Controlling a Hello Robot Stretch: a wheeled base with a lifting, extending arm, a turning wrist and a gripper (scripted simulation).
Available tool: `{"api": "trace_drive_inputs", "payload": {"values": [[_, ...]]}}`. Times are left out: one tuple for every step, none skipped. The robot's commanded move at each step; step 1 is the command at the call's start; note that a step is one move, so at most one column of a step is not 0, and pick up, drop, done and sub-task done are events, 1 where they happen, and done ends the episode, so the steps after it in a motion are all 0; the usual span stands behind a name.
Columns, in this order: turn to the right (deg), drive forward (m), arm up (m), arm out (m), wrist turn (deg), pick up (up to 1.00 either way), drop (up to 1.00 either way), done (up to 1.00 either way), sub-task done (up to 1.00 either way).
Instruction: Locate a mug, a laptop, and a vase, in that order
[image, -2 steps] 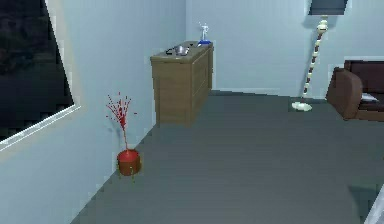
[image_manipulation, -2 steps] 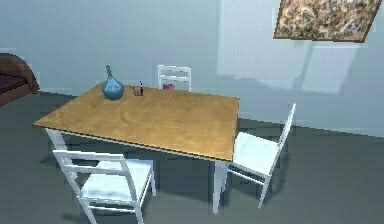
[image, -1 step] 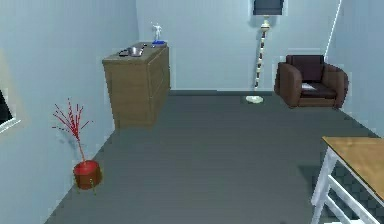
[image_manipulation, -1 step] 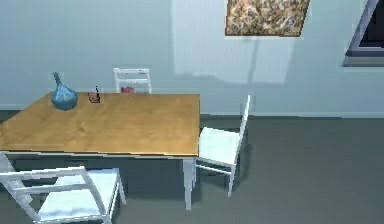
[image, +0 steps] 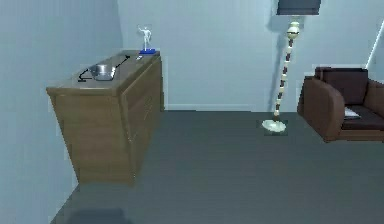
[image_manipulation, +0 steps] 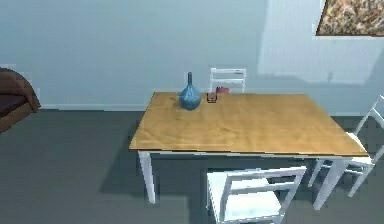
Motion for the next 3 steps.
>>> {"api": "trace_drive_inputs", "payload": {"values": [[39.0,0.0,0.0,0.0,0.0,0.0,0.0,0.0,0.0],[0.0,0.45,0.0,0.0,0.0,0.0,0.0,0.0,0.0],[45.0,0.0,0.0,0.0,0.0,0.0,0.0,0.0,0.0]]}}
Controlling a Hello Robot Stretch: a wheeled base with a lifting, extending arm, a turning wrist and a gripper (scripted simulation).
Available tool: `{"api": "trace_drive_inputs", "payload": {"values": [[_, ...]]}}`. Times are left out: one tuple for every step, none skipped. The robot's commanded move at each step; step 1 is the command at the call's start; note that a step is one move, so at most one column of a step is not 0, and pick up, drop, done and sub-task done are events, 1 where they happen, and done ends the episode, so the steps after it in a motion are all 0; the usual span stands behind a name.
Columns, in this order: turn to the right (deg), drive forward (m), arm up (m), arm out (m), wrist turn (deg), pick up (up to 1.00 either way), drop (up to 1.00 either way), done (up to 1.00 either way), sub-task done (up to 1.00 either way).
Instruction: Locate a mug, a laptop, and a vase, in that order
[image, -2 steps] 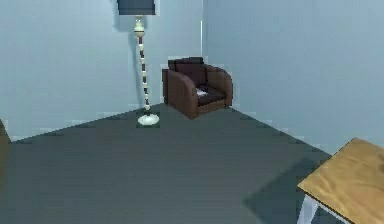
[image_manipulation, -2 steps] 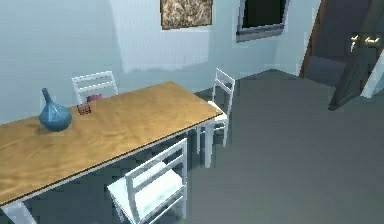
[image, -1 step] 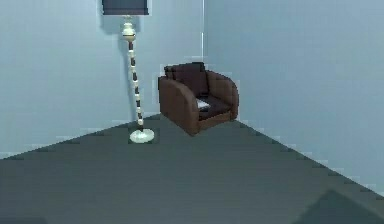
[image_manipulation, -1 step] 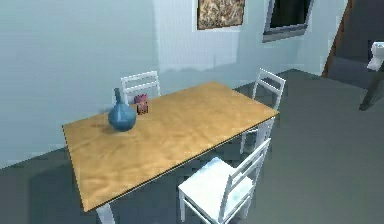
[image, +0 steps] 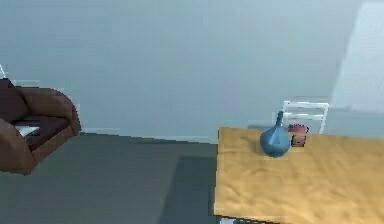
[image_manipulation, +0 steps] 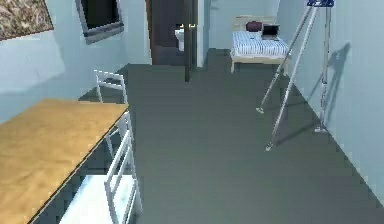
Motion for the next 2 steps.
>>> {"api": "trace_drive_inputs", "payload": {"values": [[24.0,0.0,0.0,0.0,0.0,0.0,0.0,0.0,0.0],[0.0,0.0,0.0,0.0,0.0,0.0,0.0,1.0,0.0]]}}
